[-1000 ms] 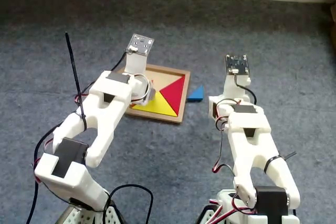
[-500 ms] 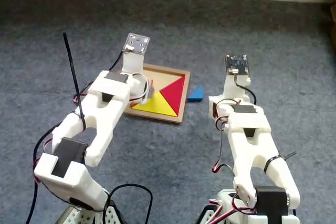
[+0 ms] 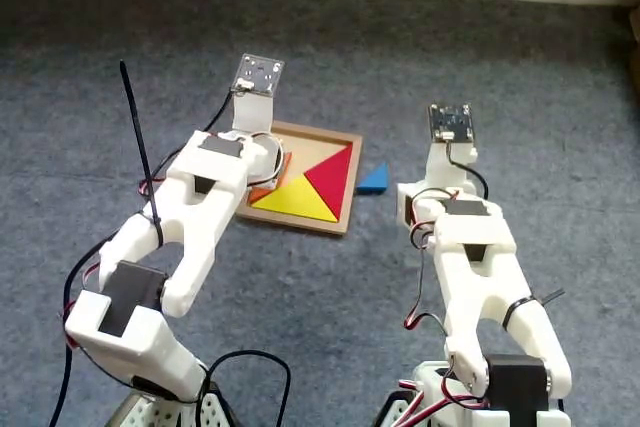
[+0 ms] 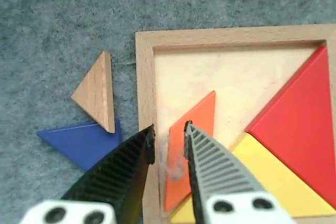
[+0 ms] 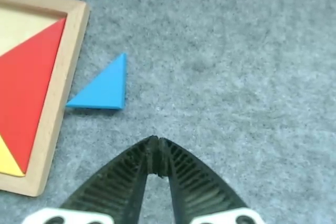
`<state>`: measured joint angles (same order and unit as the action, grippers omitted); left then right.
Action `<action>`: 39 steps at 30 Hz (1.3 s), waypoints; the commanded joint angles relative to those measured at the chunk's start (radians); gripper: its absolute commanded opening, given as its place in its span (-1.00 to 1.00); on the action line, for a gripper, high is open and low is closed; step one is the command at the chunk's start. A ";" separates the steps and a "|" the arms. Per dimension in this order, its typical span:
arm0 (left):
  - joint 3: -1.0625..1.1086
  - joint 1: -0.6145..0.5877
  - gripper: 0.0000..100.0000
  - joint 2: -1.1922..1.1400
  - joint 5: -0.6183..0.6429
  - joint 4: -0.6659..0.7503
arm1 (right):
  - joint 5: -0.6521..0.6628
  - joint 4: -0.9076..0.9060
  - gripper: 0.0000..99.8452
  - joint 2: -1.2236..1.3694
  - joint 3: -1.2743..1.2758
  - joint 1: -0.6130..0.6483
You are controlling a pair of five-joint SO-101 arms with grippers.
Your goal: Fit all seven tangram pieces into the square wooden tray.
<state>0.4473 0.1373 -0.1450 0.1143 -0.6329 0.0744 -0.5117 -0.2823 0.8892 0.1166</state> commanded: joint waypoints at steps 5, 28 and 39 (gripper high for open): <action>-0.041 -0.007 -0.79 0.004 -0.044 -0.112 | -0.003 0.021 -0.98 -0.044 0.015 0.022; -0.096 -0.025 -0.80 0.019 -0.086 -0.362 | -0.003 0.021 -0.98 -0.045 0.013 0.022; 0.039 -0.170 -0.64 0.197 0.034 -0.192 | -0.003 0.021 -0.98 -0.045 0.013 0.022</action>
<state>0.4856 0.0038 -0.0069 0.1312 -0.8661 0.0744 -0.5117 -0.2823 0.9106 0.1197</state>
